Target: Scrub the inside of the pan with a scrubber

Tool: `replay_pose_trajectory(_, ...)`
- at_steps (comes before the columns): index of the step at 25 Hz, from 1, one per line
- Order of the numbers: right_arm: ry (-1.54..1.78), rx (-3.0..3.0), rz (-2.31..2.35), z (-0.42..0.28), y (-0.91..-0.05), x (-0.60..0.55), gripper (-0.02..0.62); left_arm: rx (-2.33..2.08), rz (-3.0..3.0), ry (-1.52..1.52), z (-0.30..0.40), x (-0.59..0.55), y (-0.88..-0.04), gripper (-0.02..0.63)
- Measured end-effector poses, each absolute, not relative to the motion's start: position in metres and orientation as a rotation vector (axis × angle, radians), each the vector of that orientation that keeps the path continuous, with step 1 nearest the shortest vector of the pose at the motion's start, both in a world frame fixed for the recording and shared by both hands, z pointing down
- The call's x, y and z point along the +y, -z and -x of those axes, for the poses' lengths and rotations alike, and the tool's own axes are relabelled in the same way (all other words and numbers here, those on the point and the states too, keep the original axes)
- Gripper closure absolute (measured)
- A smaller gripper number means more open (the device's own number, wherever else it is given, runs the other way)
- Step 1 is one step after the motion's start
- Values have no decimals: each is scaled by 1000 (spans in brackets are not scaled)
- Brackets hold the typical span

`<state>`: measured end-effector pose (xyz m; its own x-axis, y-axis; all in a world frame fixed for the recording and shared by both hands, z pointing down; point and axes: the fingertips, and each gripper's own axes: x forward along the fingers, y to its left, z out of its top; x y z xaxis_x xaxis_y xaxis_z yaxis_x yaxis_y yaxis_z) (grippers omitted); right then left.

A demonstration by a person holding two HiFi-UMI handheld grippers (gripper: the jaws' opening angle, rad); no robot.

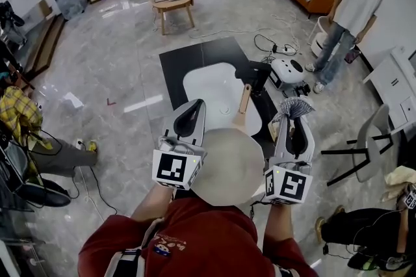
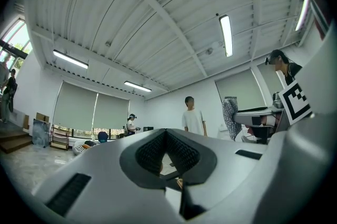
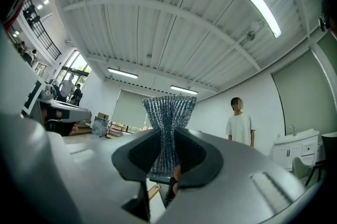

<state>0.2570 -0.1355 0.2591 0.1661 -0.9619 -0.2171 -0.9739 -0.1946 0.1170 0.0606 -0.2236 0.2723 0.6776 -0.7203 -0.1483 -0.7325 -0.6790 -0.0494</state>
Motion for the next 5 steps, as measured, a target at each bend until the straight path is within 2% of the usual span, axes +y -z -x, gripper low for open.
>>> replay_pose_trajectory(5, -379, 1967, 2355, -256, -255, -137, 499, 1200, 2780, -181, -62, -224, -267, 600)
